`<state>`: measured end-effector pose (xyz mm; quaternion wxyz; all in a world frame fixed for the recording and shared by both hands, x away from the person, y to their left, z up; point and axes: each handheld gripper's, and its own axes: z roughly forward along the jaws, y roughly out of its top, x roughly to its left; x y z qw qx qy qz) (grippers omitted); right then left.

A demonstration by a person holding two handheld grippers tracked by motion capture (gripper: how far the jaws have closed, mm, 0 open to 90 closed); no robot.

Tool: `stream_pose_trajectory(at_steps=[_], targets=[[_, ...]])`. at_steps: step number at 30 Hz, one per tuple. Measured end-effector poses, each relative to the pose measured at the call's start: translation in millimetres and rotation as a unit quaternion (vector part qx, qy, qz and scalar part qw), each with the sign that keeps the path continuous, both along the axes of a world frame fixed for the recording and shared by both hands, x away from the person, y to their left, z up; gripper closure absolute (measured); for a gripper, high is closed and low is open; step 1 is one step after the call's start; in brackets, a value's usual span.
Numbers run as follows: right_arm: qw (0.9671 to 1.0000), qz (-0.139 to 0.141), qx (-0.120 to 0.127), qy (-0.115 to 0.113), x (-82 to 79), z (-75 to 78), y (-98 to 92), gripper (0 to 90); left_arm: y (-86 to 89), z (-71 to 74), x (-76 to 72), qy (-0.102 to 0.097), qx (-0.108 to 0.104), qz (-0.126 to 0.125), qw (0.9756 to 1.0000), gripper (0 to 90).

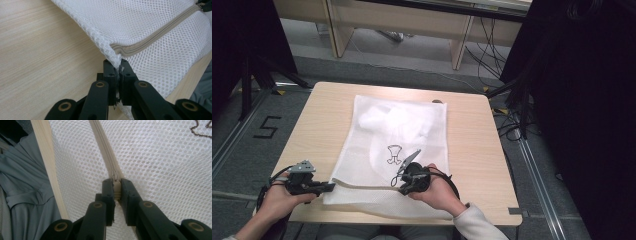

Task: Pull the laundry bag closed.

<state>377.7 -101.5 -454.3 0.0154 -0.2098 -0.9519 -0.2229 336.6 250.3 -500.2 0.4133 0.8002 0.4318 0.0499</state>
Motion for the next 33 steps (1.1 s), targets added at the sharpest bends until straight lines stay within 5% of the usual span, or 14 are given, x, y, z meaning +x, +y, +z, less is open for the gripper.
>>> stream_pose_trajectory(at_steps=[33], targets=[[1.0000, -0.010, 0.000, 0.002, -0.6, 0.8, -12.3, 82.4, 1.6, 0.2, 0.7, 0.000, 0.011, -0.003, 0.9999, 85.4]])
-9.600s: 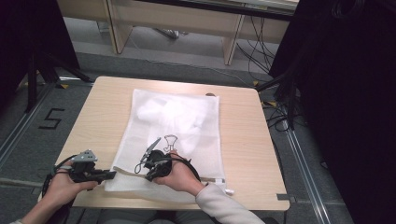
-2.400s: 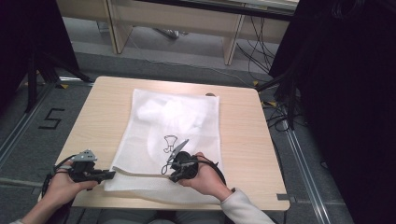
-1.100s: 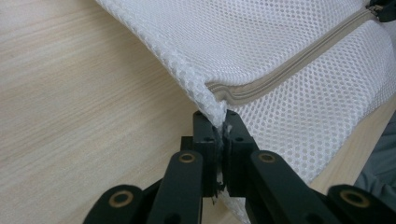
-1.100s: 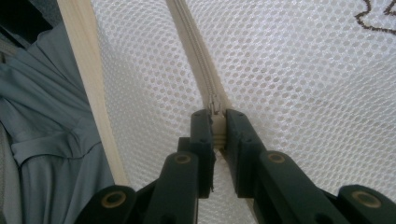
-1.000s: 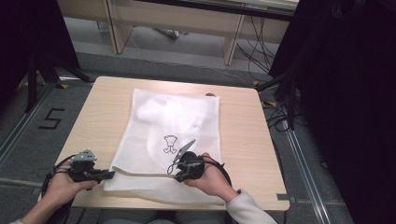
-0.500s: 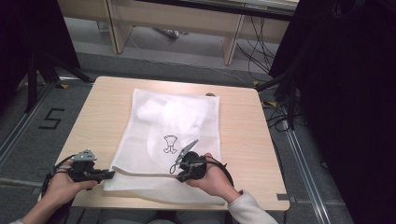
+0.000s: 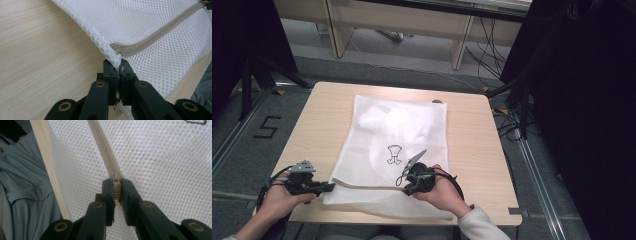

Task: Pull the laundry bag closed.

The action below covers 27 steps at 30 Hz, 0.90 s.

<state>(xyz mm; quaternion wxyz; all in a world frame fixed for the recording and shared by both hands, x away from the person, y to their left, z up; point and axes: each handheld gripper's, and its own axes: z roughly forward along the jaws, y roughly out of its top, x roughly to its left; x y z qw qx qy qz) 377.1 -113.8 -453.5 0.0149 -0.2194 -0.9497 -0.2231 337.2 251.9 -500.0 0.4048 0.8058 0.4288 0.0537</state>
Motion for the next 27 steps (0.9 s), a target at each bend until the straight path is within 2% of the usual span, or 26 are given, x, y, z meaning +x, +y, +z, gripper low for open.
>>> stream_pose_trajectory(at_steps=[2, 6, 11, 12, 14, 15, 17, 18, 20, 24, 27], targets=[[1.0000, 0.000, 0.000, 0.000, -0.2, 0.4, -0.2, 82.4, 2.0, 0.7, 0.5, 0.001, 0.009, -0.012, 0.9999, 85.4], [1.0000, -0.001, 0.001, -0.001, -0.4, 0.4, -1.1, 82.4, 2.9, 1.7, 0.8, 0.008, 0.015, -0.015, 0.9997, 85.4], [1.0000, -0.004, -0.002, -0.001, -0.7, 0.2, -3.8, 82.4, 2.3, 1.4, 0.3, 0.004, 0.014, -0.010, 0.9998, 85.4], [1.0000, -0.005, 0.000, 0.000, -0.9, 0.3, -4.1, 82.4, 3.0, 1.9, 0.9, 0.007, 0.016, -0.015, 0.9997, 85.4], [1.0000, -0.003, 0.001, 0.000, -0.6, 0.3, -5.5, 82.4, 2.0, 0.5, 0.5, 0.001, 0.008, -0.010, 0.9999, 85.4], [1.0000, -0.003, 0.001, 0.000, -0.6, 0.3, -5.5, 82.4, 2.6, 1.9, 0.5, 0.006, 0.017, -0.012, 0.9998, 85.4], [1.0000, -0.005, -0.001, -0.001, -0.9, 0.4, -5.9, 82.4, 2.6, 1.7, 0.6, 0.007, 0.015, -0.013, 0.9998, 85.4], [1.0000, -0.006, 0.000, -0.001, -1.0, 0.2, -6.1, 82.4, 1.9, 1.3, 0.5, 0.008, 0.007, -0.010, 0.9999, 85.4], [1.0000, -0.005, -0.001, -0.001, -1.0, 0.3, -6.7, 82.4, 2.9, 1.8, 0.7, 0.007, 0.016, -0.015, 0.9997, 85.4], [1.0000, -0.005, -0.001, 0.001, -1.2, 0.7, -8.0, 82.4, 2.3, 1.2, 0.5, 0.002, 0.013, -0.011, 0.9999, 85.4], [1.0000, -0.009, -0.003, -0.001, -1.4, 0.8, -9.2, 82.4, 3.1, 1.8, 1.0, 0.007, 0.015, -0.016, 0.9997, 85.4]])
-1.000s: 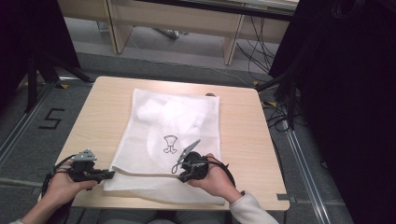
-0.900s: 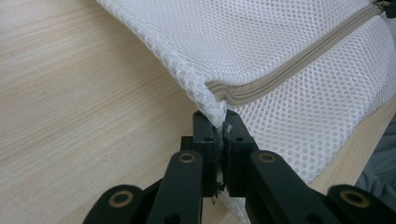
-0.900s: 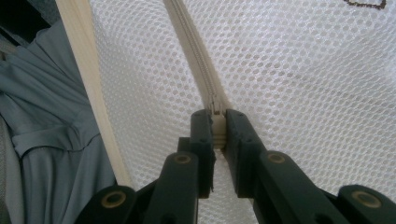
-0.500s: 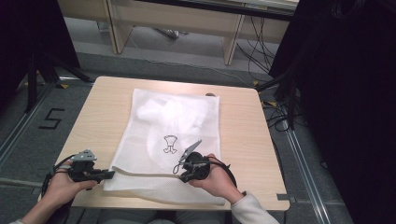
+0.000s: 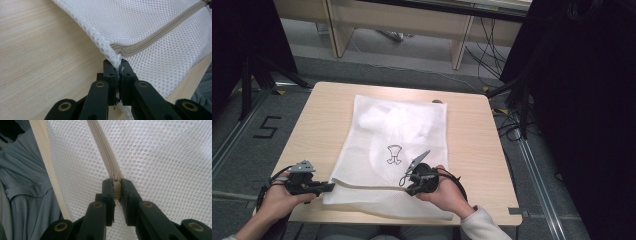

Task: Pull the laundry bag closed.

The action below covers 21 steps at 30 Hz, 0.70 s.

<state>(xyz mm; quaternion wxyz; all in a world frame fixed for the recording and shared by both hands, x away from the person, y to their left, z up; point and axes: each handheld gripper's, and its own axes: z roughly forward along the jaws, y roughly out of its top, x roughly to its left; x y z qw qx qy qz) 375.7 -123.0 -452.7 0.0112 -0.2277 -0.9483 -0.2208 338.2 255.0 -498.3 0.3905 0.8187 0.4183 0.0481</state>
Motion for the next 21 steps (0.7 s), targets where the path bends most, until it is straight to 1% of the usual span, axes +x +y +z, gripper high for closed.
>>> stream_pose_trajectory(at_steps=[2, 3, 4, 6, 7, 14, 15, 16, 17, 18, 19, 21], targets=[[1.0000, -0.002, 0.000, 0.001, -0.3, -0.2, -0.6, 82.4, -0.1, 0.0, -0.1, 0.000, 0.000, 0.000, 1.0000, 85.4], [1.0000, -0.003, -0.001, 0.000, -0.4, -0.2, -0.6, 82.3, -0.9, -0.4, -0.2, 0.000, -0.006, 0.004, 1.0000, 85.4], [1.0000, -0.001, 0.000, 0.001, -0.3, -0.2, -0.9, 82.4, -2.7, -1.1, -0.8, -0.001, -0.016, 0.014, 0.9998, 85.4], [1.0000, 0.000, 0.002, 0.003, -0.3, -0.2, -1.1, 82.4, 0.3, 0.1, 0.2, -0.001, 0.000, -0.002, 1.0000, 85.4], [1.0000, 0.001, 0.003, 0.002, -0.3, -0.1, -1.2, 82.4, -2.8, -1.0, -0.8, -0.001, -0.017, 0.014, 0.9998, 85.4], [1.0000, -0.001, 0.003, 0.004, -0.1, 0.1, -2.6, 82.4, -2.1, -0.9, -0.7, -0.002, -0.016, 0.014, 0.9998, 85.4], [1.0000, -0.008, 0.000, 0.001, -1.0, 1.1, -3.5, 82.4, -3.0, -2.3, -0.9, -0.010, -0.023, 0.019, 0.9995, 85.4], [1.0000, -0.008, 0.000, 0.001, -1.0, 1.1, -3.5, 82.4, -2.9, -2.0, -0.9, -0.009, -0.022, 0.019, 0.9995, 85.4], [1.0000, -0.002, 0.003, 0.002, -0.2, 0.2, -4.4, 82.4, -1.8, -0.9, -0.5, -0.001, -0.017, 0.013, 0.9998, 85.4], [1.0000, -0.002, 0.003, 0.002, -0.2, 0.2, -4.4, 82.4, -2.1, -1.1, -0.8, -0.003, -0.018, 0.017, 0.9997, 85.4], [1.0000, -0.001, 0.003, 0.004, -0.3, 0.3, -4.9, 82.4, -2.8, -2.1, -0.9, -0.006, -0.025, 0.022, 0.9994, 85.4], [1.0000, -0.001, 0.004, 0.004, -0.3, 0.1, -5.5, 82.4, -2.6, -1.9, -0.9, -0.008, -0.023, 0.020, 0.9995, 85.5]])
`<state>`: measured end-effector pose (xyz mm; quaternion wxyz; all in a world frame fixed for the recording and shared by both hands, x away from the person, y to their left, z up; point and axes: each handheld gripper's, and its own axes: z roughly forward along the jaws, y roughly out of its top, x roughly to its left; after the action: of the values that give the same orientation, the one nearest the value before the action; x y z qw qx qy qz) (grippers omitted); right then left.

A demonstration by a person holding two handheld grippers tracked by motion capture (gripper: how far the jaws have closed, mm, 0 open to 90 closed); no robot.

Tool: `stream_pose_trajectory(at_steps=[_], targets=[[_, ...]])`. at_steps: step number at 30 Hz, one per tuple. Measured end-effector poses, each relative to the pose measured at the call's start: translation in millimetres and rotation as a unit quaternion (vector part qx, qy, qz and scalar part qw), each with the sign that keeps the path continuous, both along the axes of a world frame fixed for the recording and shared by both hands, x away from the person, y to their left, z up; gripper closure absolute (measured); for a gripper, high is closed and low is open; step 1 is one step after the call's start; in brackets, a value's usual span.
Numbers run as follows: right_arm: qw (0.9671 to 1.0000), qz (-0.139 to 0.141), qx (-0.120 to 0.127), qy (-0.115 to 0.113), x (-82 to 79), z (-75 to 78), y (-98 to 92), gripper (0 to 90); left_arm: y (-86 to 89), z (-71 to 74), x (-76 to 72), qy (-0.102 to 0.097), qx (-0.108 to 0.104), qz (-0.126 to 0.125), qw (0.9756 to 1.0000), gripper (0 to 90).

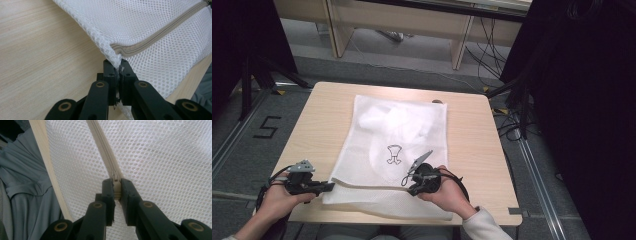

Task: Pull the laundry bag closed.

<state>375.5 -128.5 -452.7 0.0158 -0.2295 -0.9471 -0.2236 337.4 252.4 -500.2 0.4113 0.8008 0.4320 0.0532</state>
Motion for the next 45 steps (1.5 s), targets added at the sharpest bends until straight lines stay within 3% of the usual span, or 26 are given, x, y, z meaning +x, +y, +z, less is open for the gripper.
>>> stream_pose_trajectory(at_steps=[13, 15, 16, 19, 21, 24, 25, 27, 31, 32, 34, 35, 36, 39, 43, 45], targets=[[1.0000, -0.004, 0.001, -0.001, -0.3, 0.8, -4.6, 82.4, 0.0, 0.1, -0.1, 0.000, -0.001, 0.001, 1.0000, 85.4], [1.0000, -0.004, 0.000, -0.001, -0.5, 0.7, -5.0, 82.3, 1.1, 1.3, 0.1, 0.006, 0.006, -0.003, 1.0000, 85.4], [1.0000, -0.005, 0.000, -0.001, -0.4, 0.7, -5.3, 82.4, -0.4, -0.2, -0.3, -0.001, -0.005, 0.004, 1.0000, 85.4], [1.0000, -0.005, 0.001, 0.000, -0.7, 0.8, -5.5, 82.4, 0.3, 0.8, -0.2, 0.004, 0.000, 0.001, 1.0000, 85.5], [1.0000, -0.005, 0.000, 0.000, -0.5, 0.6, -5.5, 82.4, 3.8, 1.5, 0.8, 0.001, 0.017, -0.015, 0.9997, 85.4], [1.0000, -0.004, -0.002, -0.001, -0.4, 0.6, -5.8, 82.4, 3.3, 2.0, 0.2, 0.004, 0.015, -0.008, 0.9999, 85.4], [1.0000, -0.005, -0.001, 0.001, -0.6, 0.7, -5.9, 82.4, 2.0, 1.2, 0.0, 0.005, 0.001, 0.000, 1.0000, 85.4], [1.0000, -0.006, -0.001, 0.001, -0.4, 0.8, -6.7, 82.4, 1.7, 0.5, -0.3, 0.000, -0.004, 0.006, 1.0000, 85.5], [1.0000, -0.007, -0.001, 0.002, -0.5, 0.1, -8.2, 82.4, 2.7, 1.7, 0.1, 0.006, 0.002, 0.002, 1.0000, 85.4], [1.0000, -0.007, -0.002, 0.001, -0.6, 0.3, -8.4, 82.4, 2.3, 0.5, 0.0, -0.001, -0.002, 0.006, 1.0000, 85.5], [0.9999, -0.010, -0.002, 0.001, -1.0, 0.9, -9.2, 82.4, 3.4, 1.8, 0.2, 0.006, 0.004, 0.002, 1.0000, 85.4], [0.9999, -0.010, 0.000, 0.001, -0.8, 0.4, -9.6, 82.4, 5.9, 2.1, 1.0, 0.002, 0.017, -0.013, 0.9998, 85.5], [1.0000, -0.006, 0.000, 0.000, -0.6, 0.3, -9.6, 82.4, 3.9, 1.1, 0.5, 0.000, 0.005, -0.002, 1.0000, 85.5], [1.0000, -0.008, 0.000, -0.001, -0.5, 0.0, -10.5, 82.4, 3.6, 1.8, 0.6, 0.007, 0.002, 0.000, 1.0000, 85.4], [1.0000, -0.008, -0.001, 0.000, -0.8, -0.1, -10.8, 82.4, 3.4, 0.8, 0.3, -0.001, -0.004, 0.009, 1.0000, 85.5], [0.9999, -0.012, -0.004, 0.004, -1.5, 0.5, -11.0, 82.4, 5.7, 1.9, 0.9, 0.001, 0.006, 0.003, 1.0000, 85.4]])
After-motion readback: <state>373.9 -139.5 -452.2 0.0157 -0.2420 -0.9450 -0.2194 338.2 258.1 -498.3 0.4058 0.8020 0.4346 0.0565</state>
